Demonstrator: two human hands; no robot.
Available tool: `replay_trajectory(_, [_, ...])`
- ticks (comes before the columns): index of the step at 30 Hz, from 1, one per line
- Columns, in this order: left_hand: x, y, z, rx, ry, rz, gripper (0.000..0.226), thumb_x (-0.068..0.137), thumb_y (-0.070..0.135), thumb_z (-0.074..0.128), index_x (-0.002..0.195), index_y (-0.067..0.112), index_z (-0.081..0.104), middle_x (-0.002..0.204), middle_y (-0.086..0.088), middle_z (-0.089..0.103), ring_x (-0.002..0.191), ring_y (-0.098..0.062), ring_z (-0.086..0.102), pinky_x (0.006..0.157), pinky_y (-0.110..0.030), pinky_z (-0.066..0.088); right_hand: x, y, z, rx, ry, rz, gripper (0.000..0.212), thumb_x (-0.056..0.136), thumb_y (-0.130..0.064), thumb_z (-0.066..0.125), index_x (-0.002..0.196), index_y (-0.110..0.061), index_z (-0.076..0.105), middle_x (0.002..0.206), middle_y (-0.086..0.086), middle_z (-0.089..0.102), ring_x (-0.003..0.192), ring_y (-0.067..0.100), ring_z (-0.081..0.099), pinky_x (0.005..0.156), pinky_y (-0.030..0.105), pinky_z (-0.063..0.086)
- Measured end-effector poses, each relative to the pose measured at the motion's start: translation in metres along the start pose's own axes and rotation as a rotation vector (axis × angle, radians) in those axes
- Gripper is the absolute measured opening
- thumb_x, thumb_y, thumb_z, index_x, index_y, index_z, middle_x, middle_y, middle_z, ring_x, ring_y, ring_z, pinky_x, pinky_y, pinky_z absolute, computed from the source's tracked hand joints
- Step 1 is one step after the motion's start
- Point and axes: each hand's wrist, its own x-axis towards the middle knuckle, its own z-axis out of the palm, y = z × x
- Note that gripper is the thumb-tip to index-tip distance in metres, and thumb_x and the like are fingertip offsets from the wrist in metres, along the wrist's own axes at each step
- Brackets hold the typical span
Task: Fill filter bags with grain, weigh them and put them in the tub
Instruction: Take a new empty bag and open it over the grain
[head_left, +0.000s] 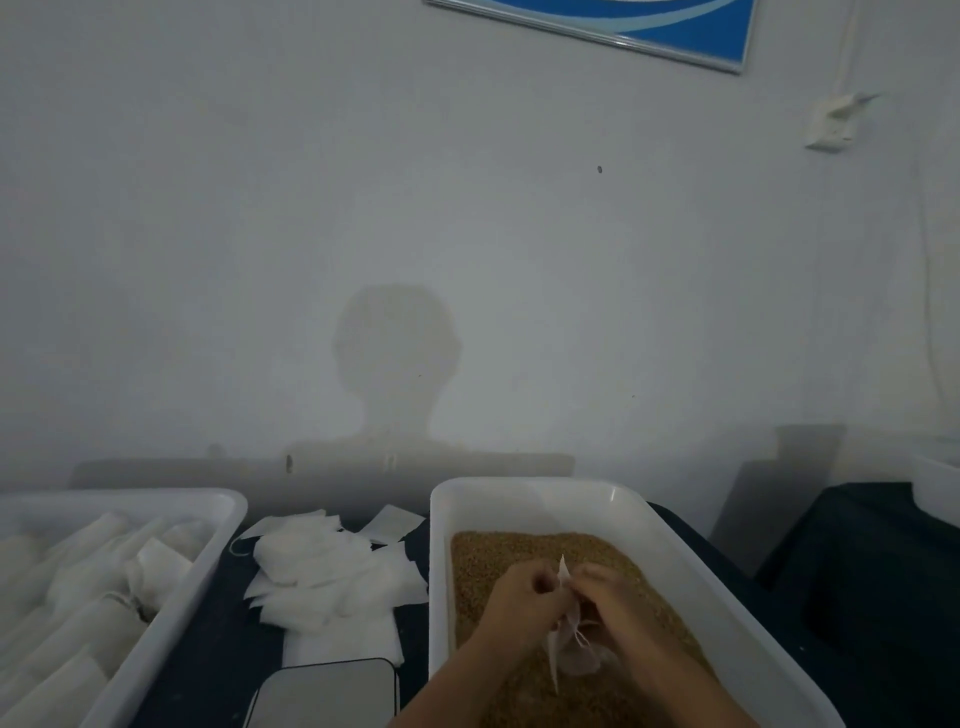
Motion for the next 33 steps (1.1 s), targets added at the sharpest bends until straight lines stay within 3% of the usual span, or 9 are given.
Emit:
replay_trajectory(5, [-0.001,-0.008,-0.002,0.131,0.111,0.002,0.028,0.083,0.003,0.056,0.074,0.023,0.038,0.068,0.006,0.042,0.060,-0.007,0.038,0.056,-0.018,0.032,0.001,0.009,-0.002,-0.356,0.173,-0.088,0.022,0.091,-0.007,0.052,0.070,-0.010,0.048,0.065,0.005,0.050,0.057,0.016,0.048,0.055,0.024,0.041])
replay_trajectory(8, [-0.001,-0.009,-0.002,0.283,0.093,0.085,0.030,0.087,0.000,0.047,0.072,0.026,0.046,0.073,0.005,0.048,0.064,-0.007,0.041,0.058,-0.019,0.031,-0.003,0.012,-0.001,-0.428,0.209,-0.128,0.021,0.087,-0.005,0.056,0.070,-0.011,0.044,0.066,0.005,0.046,0.058,0.016,0.044,0.056,0.027,0.039])
replay_trajectory(11, [0.000,-0.011,-0.002,0.532,0.089,0.173,0.025,0.091,0.007,0.042,0.085,0.018,0.064,0.084,0.005,0.049,0.077,-0.010,0.044,0.063,-0.020,0.031,-0.004,0.009,-0.001,-0.407,0.196,-0.116,0.019,0.085,-0.001,0.056,0.071,-0.009,0.045,0.070,0.011,0.052,0.061,0.022,0.052,0.058,0.031,0.045])
replay_trajectory(14, [-0.002,-0.011,0.001,0.674,0.031,0.158,0.025,0.094,0.029,0.043,0.101,0.020,0.065,0.098,0.002,0.049,0.096,-0.015,0.045,0.076,-0.025,0.036,-0.002,0.010,-0.003,-0.400,0.231,-0.136,0.019,0.085,-0.001,0.056,0.070,-0.009,0.048,0.068,0.012,0.055,0.062,0.025,0.056,0.057,0.032,0.048])
replay_trajectory(17, [-0.006,-0.008,0.004,0.833,-0.005,0.245,0.041,0.089,0.051,0.047,0.107,0.018,0.063,0.114,-0.002,0.046,0.109,-0.017,0.038,0.088,-0.028,0.037,0.000,0.011,-0.006,-0.346,0.235,-0.137,0.019,0.086,-0.004,0.057,0.069,-0.011,0.049,0.065,0.004,0.053,0.056,0.011,0.053,0.050,0.020,0.043])
replay_trajectory(22, [-0.011,0.005,-0.004,0.586,0.148,0.562,0.019,0.089,0.028,0.055,0.091,0.011,0.062,0.121,0.001,0.042,0.109,-0.011,0.040,0.087,-0.015,0.036,-0.002,0.009,-0.006,-0.071,0.251,-0.055,0.022,0.097,-0.013,0.046,0.079,-0.003,0.056,0.076,0.016,0.062,0.065,0.024,0.059,0.061,0.034,0.053])
replay_trajectory(26, [-0.011,0.008,-0.010,0.516,0.339,0.479,0.010,0.087,0.012,0.053,0.077,0.014,0.050,0.089,0.007,0.046,0.084,-0.011,0.042,0.069,-0.011,0.026,-0.006,0.018,-0.012,-0.723,0.298,-0.100,0.025,0.100,-0.033,0.040,0.088,-0.013,0.049,0.077,0.000,0.053,0.067,0.012,0.048,0.072,0.032,0.047])
replay_trajectory(30, [-0.008,-0.001,-0.014,0.575,0.385,0.149,0.015,0.090,0.019,0.048,0.077,0.018,0.042,0.066,0.011,0.038,0.071,-0.010,0.038,0.051,-0.017,0.025,-0.012,0.025,-0.011,-1.150,0.058,0.097,0.041,0.093,-0.029,0.053,0.129,-0.012,0.042,0.124,0.006,0.057,0.111,0.020,0.054,0.098,0.034,0.043])
replay_trajectory(33, [-0.006,-0.005,-0.014,0.557,0.398,0.010,0.014,0.096,0.020,0.040,0.083,0.017,0.039,0.065,0.009,0.040,0.066,-0.011,0.041,0.049,-0.020,0.024,-0.014,0.025,-0.011,-1.289,0.033,0.046,0.014,0.096,-0.018,0.045,0.096,-0.021,0.059,0.100,-0.004,0.061,0.092,0.012,0.057,0.090,0.026,0.042])
